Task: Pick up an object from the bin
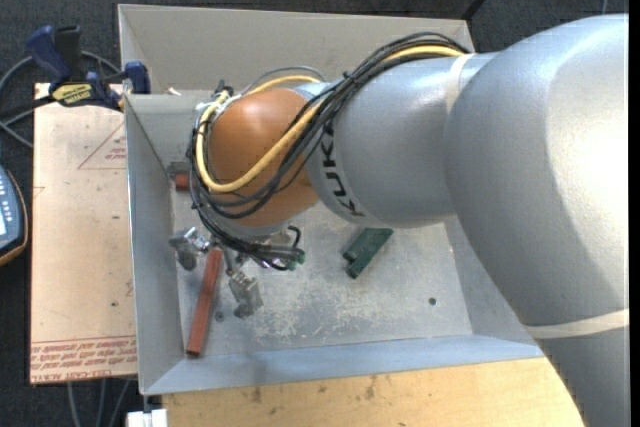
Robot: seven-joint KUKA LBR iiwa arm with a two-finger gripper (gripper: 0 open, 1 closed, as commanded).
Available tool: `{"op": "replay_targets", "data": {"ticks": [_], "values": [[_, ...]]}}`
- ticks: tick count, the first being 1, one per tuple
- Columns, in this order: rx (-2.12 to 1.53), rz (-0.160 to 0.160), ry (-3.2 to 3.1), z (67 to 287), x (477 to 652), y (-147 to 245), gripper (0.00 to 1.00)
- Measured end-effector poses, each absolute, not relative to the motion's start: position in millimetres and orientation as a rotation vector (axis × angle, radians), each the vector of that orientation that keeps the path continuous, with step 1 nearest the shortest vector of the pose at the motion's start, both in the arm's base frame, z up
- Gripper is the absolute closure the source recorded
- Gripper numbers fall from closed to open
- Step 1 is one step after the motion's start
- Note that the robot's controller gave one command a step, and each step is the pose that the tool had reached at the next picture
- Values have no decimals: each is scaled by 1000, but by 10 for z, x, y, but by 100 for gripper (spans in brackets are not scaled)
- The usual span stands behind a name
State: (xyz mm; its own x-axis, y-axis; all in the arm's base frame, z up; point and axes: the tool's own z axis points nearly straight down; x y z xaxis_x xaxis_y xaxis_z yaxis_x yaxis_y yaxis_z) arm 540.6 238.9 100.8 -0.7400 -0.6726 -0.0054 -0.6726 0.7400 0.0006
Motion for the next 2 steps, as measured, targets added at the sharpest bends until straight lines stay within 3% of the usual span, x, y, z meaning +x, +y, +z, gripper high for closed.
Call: {"op": "replay_targets", "data": {"ticks": [1, 2], "values": [[-1316, 3, 2851, 997, 5324, 2480, 0], [-1552, -11, 2736, 701, 5343, 2451, 0]]}}
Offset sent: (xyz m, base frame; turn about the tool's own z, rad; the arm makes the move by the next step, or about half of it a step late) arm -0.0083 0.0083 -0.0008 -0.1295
